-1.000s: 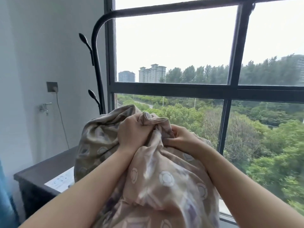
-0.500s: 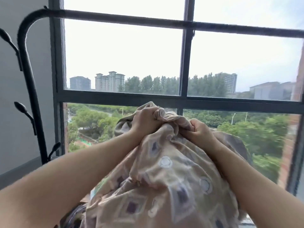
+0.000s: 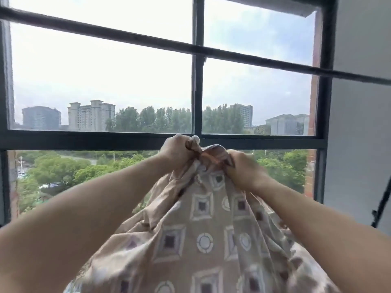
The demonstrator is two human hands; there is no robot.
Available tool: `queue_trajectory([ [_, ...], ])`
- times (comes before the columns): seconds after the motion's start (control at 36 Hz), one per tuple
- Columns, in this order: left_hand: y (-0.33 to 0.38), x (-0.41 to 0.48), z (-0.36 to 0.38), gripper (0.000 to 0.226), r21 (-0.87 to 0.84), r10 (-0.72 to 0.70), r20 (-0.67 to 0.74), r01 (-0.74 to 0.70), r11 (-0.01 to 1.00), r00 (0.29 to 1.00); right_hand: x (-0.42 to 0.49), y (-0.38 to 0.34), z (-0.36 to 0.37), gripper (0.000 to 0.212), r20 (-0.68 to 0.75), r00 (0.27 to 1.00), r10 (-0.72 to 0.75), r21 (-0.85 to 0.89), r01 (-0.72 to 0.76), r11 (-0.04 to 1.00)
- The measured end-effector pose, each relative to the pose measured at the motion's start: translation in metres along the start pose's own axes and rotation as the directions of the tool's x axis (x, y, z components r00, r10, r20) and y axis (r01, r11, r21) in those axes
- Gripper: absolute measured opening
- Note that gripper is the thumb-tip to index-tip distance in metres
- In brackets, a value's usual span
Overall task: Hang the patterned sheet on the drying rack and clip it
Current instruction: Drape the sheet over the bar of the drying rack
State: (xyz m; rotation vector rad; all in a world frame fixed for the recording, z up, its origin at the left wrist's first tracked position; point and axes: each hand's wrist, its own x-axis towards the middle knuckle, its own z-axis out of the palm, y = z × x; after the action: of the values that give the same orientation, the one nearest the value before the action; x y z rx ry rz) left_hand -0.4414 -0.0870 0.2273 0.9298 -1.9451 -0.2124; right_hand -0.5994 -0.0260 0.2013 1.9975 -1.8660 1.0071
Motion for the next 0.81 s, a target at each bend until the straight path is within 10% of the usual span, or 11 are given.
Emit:
queue_trajectory([
  [0.14, 0.028, 0.019, 0.005, 0.014, -0.378, 0.036, -0.220, -0.119, 0.918, 0.975, 0.018, 0.008, -0.033, 0.029, -0.398, 0.916, 0.054, 0.136, 0.001, 0.991],
  [0.31, 0.030, 0.028, 0.014, 0.021, -0.516, -0.146, -0.019, 0.115, 0.849, 0.989, 0.015, 0.011, -0.042, 0.021, -0.307, 0.946, 0.108, 0.129, -0.071, 0.989],
  [0.44, 0.079, 0.043, -0.013, 0.022, -0.545, 0.005, -0.251, -0.145, 0.826, 0.968, 0.036, -0.029, -0.118, 0.032, -0.702, 0.710, 0.053, 0.264, 0.190, 0.946],
  [0.5, 0.075, 0.036, -0.005, 0.017, -0.546, -0.036, -0.151, -0.053, 0.836, 0.988, 0.029, -0.022, -0.104, 0.023, -0.554, 0.825, 0.115, 0.404, 0.146, 0.903],
  [0.56, 0.059, 0.032, 0.000, 0.013, -0.484, -0.122, -0.068, 0.074, 0.872, 0.990, 0.016, -0.009, -0.074, 0.027, -0.011, 0.985, 0.171, 0.635, -0.125, 0.763],
  [0.61, 0.051, 0.037, -0.006, 0.011, -0.418, -0.174, -0.109, 0.114, 0.901, 0.979, 0.004, -0.002, -0.054, 0.039, 0.356, 0.928, 0.107, 0.627, -0.322, 0.709],
  [0.81, 0.065, 0.044, -0.022, 0.022, -0.417, -0.125, -0.171, 0.043, 0.908, 0.977, 0.017, -0.017, -0.026, 0.014, 0.313, 0.949, 0.033, 0.588, -0.221, 0.778],
])
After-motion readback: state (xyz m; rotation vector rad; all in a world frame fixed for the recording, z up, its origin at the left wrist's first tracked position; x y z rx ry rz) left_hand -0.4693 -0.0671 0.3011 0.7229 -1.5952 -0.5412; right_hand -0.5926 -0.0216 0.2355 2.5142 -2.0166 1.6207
